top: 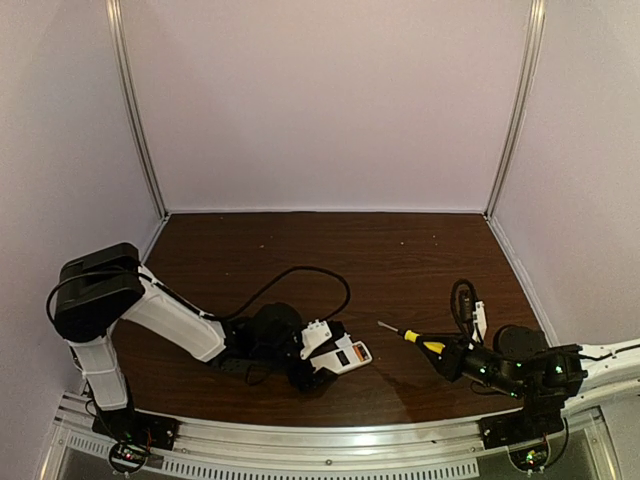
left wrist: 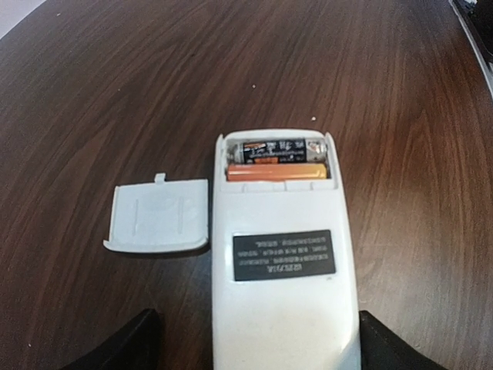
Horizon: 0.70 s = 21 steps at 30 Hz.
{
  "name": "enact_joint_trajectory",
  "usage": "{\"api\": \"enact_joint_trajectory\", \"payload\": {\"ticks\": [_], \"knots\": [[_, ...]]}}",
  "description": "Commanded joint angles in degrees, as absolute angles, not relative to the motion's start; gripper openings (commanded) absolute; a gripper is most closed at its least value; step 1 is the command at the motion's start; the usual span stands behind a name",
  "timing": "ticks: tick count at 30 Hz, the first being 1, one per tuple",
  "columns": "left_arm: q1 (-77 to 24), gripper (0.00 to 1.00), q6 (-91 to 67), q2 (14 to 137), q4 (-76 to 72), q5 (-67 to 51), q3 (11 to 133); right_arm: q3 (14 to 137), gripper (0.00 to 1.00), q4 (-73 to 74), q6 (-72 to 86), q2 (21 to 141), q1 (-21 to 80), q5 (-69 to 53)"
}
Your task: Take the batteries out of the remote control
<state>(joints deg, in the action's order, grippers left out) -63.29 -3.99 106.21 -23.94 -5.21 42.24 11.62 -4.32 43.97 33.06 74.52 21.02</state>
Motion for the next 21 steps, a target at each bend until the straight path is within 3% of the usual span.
{"api": "enact_joint_trajectory", "payload": {"ticks": [1,13,21], "knots": [[-63.3,0.85,-4.4,108.5,-20.9,-4.4,42.6,10.6,0.0,-4.0,44.1,32.0,74.3,21.4],[-63.4,0.76,-3.3,110.5,-21.3,-5.2,43.8,10.3,0.0,-2.9,44.3,30.4,74.3,21.4],[-64.0,0.45,-3.0,110.0,-20.4,-3.9,44.4,10.2,0.0,-2.3,44.2,29.6,74.4,21.4]]}}
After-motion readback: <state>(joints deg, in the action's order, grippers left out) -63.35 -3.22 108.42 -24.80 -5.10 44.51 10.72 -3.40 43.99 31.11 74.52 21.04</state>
